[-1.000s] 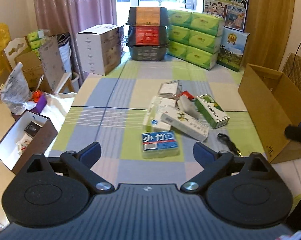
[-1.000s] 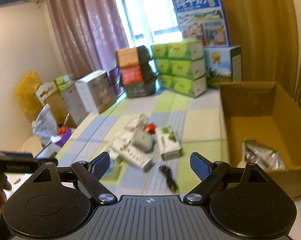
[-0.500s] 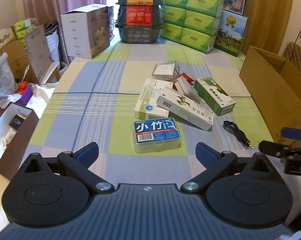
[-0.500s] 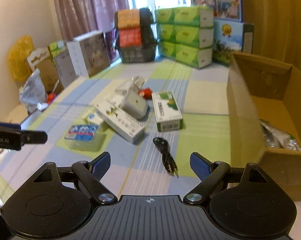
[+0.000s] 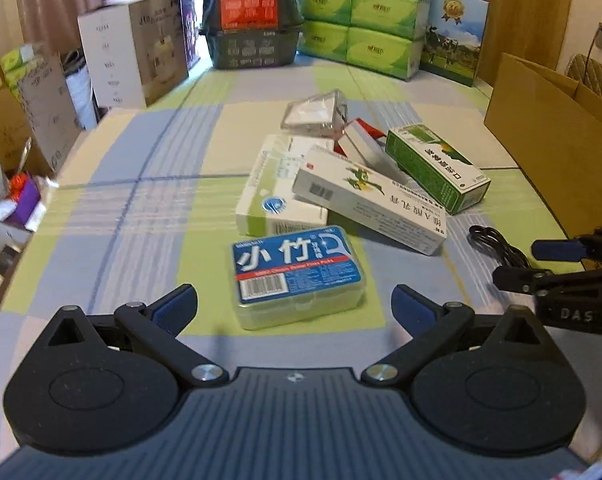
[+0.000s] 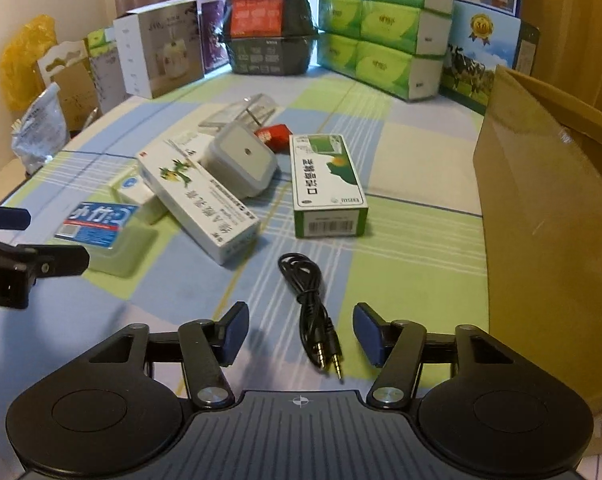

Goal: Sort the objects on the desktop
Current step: 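Grasp the black cable with the right tool while the left tool grasps the blue floss box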

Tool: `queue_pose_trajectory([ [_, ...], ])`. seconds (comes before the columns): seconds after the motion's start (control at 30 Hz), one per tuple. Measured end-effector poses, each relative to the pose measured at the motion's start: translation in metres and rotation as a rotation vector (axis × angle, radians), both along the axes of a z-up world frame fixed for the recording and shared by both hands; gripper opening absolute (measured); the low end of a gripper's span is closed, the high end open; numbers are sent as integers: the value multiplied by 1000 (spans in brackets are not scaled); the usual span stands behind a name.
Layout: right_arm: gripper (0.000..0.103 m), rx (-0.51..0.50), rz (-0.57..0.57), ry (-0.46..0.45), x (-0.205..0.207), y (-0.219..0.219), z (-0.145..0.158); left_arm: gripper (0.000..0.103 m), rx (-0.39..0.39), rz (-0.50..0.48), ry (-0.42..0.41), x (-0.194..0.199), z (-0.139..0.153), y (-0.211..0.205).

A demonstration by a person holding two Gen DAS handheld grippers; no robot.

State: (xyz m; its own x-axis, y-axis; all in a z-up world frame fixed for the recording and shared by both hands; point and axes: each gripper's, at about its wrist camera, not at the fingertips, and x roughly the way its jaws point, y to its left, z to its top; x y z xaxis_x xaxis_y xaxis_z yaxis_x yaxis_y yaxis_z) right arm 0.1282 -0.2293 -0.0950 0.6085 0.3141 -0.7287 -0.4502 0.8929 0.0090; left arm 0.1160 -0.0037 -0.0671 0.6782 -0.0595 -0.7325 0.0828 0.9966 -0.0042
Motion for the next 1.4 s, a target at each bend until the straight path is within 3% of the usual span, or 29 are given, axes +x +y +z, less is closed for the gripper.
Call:
queue_pose_trajectory([
  [0.1,41,1,-13,8,6,1,-5,101,-25,25,0,6,-4,-1],
  [0.23,17,-3,-30,0,9,2,-7,101,-33,43,-15,16,-7,-5],
  [0.57,16,26,-48,6,7,0,-4,100,1,113,8,32,-23,-4],
  [0.7,16,33,-48,8,6,0,-4,86,7,81,13,32,-24,-6],
  [1.4,16,-60,3,-39,2,12,-9,85,3,12,12,19,-24,-19],
])
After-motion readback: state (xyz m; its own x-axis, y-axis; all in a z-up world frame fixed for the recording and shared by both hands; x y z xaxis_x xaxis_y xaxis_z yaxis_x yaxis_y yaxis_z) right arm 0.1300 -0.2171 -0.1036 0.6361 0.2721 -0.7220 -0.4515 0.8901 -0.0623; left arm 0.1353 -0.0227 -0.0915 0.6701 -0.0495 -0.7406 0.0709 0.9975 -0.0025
